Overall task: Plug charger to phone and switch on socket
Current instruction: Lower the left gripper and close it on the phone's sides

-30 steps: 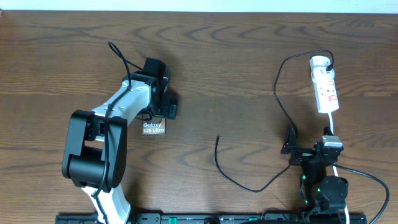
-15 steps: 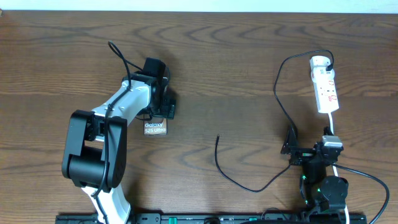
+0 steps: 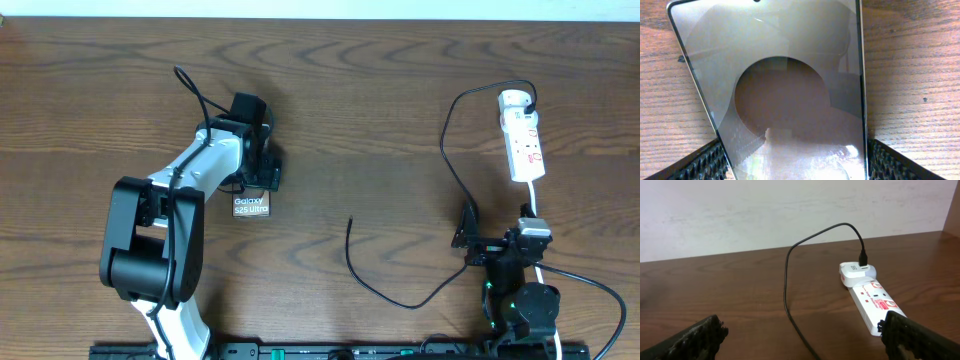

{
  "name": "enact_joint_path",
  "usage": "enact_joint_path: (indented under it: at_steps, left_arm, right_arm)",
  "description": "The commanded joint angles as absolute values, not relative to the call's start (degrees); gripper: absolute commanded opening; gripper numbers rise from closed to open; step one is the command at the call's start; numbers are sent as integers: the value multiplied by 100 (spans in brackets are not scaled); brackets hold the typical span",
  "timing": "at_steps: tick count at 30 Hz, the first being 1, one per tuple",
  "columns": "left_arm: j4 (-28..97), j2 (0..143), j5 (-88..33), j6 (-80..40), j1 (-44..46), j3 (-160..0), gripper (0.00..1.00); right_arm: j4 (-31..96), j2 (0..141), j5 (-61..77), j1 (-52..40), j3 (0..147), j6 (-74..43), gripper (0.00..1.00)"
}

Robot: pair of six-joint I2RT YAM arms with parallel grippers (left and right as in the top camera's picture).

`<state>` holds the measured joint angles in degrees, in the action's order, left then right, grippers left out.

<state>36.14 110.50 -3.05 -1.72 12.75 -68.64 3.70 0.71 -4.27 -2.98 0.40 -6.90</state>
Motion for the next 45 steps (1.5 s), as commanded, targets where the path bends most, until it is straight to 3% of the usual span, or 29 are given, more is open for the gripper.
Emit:
enact_joint_path:
  at_steps: [1,45]
  left_arm:
    - [3636,11131,-384,-222,1256,-6770,84]
    - [3632,11131,-381,-220,1256,-6770,73]
  right_arm:
    - [397,38,-401,-342,32,-613,99]
    - [399,38,-399,-342,32,-611,99]
